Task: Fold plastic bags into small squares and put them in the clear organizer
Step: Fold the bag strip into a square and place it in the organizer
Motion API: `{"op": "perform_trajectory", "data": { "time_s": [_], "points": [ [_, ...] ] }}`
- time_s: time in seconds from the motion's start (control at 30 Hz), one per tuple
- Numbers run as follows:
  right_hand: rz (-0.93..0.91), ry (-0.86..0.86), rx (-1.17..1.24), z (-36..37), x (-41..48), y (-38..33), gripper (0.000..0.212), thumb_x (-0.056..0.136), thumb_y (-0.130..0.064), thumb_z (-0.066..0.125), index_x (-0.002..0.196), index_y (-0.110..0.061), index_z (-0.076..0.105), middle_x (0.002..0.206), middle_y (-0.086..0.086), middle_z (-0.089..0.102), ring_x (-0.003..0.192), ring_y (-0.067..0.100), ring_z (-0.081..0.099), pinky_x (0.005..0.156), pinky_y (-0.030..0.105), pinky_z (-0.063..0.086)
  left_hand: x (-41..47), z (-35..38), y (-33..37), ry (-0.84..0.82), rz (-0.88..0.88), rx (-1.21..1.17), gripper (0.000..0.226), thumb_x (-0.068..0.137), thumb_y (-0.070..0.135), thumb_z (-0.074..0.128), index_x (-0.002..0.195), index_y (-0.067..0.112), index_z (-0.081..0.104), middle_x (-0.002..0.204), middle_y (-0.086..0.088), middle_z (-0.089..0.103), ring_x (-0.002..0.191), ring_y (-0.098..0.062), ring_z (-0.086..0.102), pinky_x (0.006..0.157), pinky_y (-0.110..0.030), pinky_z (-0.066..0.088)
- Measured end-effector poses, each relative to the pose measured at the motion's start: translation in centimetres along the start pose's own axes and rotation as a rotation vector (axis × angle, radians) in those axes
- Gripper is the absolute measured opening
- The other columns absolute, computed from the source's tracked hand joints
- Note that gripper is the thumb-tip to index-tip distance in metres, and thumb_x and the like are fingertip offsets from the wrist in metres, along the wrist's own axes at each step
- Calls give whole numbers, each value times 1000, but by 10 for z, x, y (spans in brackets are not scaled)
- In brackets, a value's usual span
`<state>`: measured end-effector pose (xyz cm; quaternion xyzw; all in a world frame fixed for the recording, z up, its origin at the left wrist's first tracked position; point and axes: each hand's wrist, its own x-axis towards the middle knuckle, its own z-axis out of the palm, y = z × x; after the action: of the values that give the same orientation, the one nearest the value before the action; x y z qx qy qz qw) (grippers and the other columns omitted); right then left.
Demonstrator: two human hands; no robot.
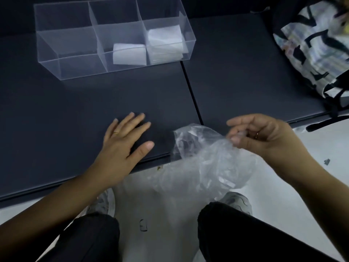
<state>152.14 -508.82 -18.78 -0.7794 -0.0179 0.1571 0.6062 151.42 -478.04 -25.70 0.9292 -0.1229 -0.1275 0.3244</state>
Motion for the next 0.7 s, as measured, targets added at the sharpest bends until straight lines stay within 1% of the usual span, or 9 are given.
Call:
{"op": "perform_trajectory", "data": {
  "time_s": [0.1, 0.2, 0.23, 0.3, 0.4, 0.47, 0.53, 0.63, 0.7],
  "points": [
    [16, 12, 151, 4, 14, -8, 19, 70, -22, 73, 89, -24, 75, 79, 2, 74, 69, 11, 68, 65, 16, 52, 1, -13, 34, -171, -7, -468, 89, 67, 92, 32, 144, 48, 27, 152, 23, 27, 141, 4, 19, 115, -32, 21],
    [53, -3, 363, 16, 29, -13, 14, 72, -16, 69, 84, -19, 74, 77, 3, 73, 69, 12, 69, 65, 20, 54, 5, -14, 65, -241, 38, -504, 87, 61, 76, 68, 137, 58, 30, 140, 39, 33, 131, 13, 32, 105, -19, 34],
    [63, 2, 426, 19, 35, -14, 13, 73, -15, 68, 84, -18, 74, 78, 3, 73, 71, 12, 69, 68, 21, 55, 7, -13, 70, -213, 36, -542, 80, 62, 64, 77, 132, 55, 40, 133, 37, 43, 123, 14, 42, 98, -13, 40],
    [88, 34, 509, 23, 43, -18, 15, 75, -12, 66, 88, -14, 72, 85, 5, 73, 77, 15, 70, 72, 24, 56, 10, -12, 72, -110, -62, -699, 53, 65, 46, 79, 115, 36, 63, 113, 20, 67, 101, 4, 64, 82, -14, 50],
    [47, 139, 227, 24, 44, -22, 34, 76, -25, 70, 110, -19, 64, 101, 0, 69, 92, 14, 68, 79, 24, 53, 13, -15, 61, 21, -297, -1005, 24, 71, 33, 71, 92, 22, 76, 93, 2, 76, 85, -13, 72, 69, -17, 54],
    [-48, 135, -65, 31, 37, -28, 43, 76, -40, 75, 114, -30, 61, 106, 0, 63, 95, 9, 63, 80, 17, 49, 12, -16, 55, 1, -338, -1108, 25, 73, 30, 70, 95, 20, 76, 97, -4, 75, 89, -18, 72, 69, -19, 54],
    [-130, 35, -243, 46, 28, -30, 42, 70, -48, 76, 107, -34, 63, 110, -5, 56, 99, 3, 57, 84, 11, 43, 10, -16, 56, -33, -320, -1158, 28, 76, 29, 69, 100, 17, 75, 101, -6, 74, 92, -20, 72, 71, -20, 54],
    [-163, -5, -286, 71, 22, -28, 27, 73, -37, 80, 95, -30, 66, 108, -11, 56, 103, 0, 55, 88, 7, 37, 9, -18, 65, -41, -311, -1224, 28, 77, 26, 69, 103, 15, 72, 100, -8, 74, 90, -19, 72, 71, -22, 54],
    [-183, 35, -229, 76, 25, -30, 6, 83, -19, 72, 88, -21, 69, 101, -8, 63, 99, 4, 59, 86, 12, 42, 10, -21, 67, 23, -331, -1213, 50, 71, 29, 77, 117, 15, 61, 104, -5, 73, 94, -18, 71, 72, -22, 54]
  ]
}}
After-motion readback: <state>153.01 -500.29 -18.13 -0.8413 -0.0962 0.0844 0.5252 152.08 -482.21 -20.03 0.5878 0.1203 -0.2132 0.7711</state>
